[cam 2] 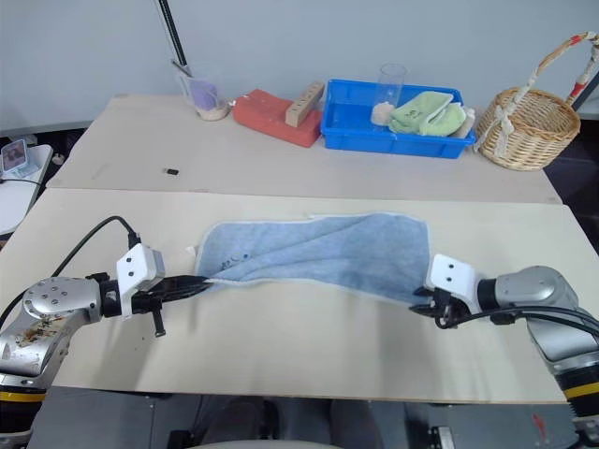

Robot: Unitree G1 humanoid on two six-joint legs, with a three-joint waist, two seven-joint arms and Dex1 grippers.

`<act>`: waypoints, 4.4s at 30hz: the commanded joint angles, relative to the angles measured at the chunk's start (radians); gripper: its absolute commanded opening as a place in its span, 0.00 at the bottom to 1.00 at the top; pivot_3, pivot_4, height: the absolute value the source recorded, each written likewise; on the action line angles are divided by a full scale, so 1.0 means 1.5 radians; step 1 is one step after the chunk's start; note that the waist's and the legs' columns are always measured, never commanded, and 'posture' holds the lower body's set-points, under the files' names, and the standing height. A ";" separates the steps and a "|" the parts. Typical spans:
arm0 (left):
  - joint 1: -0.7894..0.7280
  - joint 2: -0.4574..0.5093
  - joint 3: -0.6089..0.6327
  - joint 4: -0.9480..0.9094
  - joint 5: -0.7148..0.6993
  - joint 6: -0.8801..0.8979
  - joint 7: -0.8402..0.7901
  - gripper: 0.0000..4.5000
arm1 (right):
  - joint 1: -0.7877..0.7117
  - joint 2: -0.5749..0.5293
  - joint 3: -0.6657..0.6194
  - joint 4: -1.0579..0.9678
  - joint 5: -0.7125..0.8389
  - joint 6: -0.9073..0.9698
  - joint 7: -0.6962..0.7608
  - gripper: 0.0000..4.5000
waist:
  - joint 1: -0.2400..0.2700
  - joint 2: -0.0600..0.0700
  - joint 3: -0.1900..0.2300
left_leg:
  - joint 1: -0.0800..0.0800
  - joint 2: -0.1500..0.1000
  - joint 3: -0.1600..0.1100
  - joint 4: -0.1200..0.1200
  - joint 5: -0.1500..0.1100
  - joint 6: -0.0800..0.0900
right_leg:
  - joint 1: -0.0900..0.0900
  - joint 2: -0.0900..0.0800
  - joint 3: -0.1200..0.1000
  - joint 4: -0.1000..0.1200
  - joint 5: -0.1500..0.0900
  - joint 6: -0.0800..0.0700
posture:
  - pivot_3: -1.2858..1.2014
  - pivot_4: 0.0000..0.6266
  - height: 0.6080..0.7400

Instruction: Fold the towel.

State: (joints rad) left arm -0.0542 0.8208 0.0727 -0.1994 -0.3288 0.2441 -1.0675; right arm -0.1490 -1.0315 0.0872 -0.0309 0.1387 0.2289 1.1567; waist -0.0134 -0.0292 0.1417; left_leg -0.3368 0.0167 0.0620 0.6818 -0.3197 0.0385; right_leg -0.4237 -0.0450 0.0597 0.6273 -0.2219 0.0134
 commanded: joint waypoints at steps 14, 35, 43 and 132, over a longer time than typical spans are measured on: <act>-0.274 -0.003 -0.018 0.242 0.027 -0.062 -0.046 0.00 | -0.063 -0.076 -0.187 -0.112 0.179 0.261 0.009 0.00 | 0.005 0.000 0.001 | 0.000 0.000 0.000 0.002 0.000 0.001 | 0.000 0.000 0.000 0.000 0.000 0.000 | 0.52 0.24 1.00; -0.429 0.014 -0.055 0.373 0.077 -0.133 -0.202 0.00 | -0.122 -0.105 -0.200 -0.024 0.122 0.098 0.083 0.00 | 0.001 0.003 0.000 | -0.016 0.000 0.001 0.003 0.001 0.002 | -0.013 0.000 0.000 0.001 0.002 0.002 | 0.52 0.24 1.00; -0.135 0.060 -0.016 0.170 0.047 -0.066 -0.180 0.00 | 0.217 -0.089 -0.298 -0.180 0.120 0.087 0.107 0.00 | 0.013 0.002 0.000 | -0.016 -0.001 -0.001 0.010 0.000 0.003 | -0.010 -0.003 -0.002 0.001 0.003 0.004 | 0.52 0.24 1.00; -0.213 -0.045 -0.049 -0.072 -0.162 0.074 -0.133 1.00 | 0.072 0.163 -0.318 -0.090 0.171 0.369 -0.342 0.00 | 0.004 0.002 0.000 | -0.012 -0.002 0.001 0.009 0.004 0.004 | -0.006 0.001 0.003 -0.001 0.009 0.005 | 0.52 0.24 1.00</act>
State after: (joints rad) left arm -0.3675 0.7581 -0.0220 -0.2960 -0.5517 0.3541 -1.2762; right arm -0.0338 -0.7504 -0.3264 -0.1655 0.3791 0.8067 0.6096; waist -0.0073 -0.0269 0.1424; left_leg -0.3544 0.0139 0.0638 0.6959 -0.3138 0.0447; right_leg -0.4328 -0.0436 0.0641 0.6251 -0.2091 0.0210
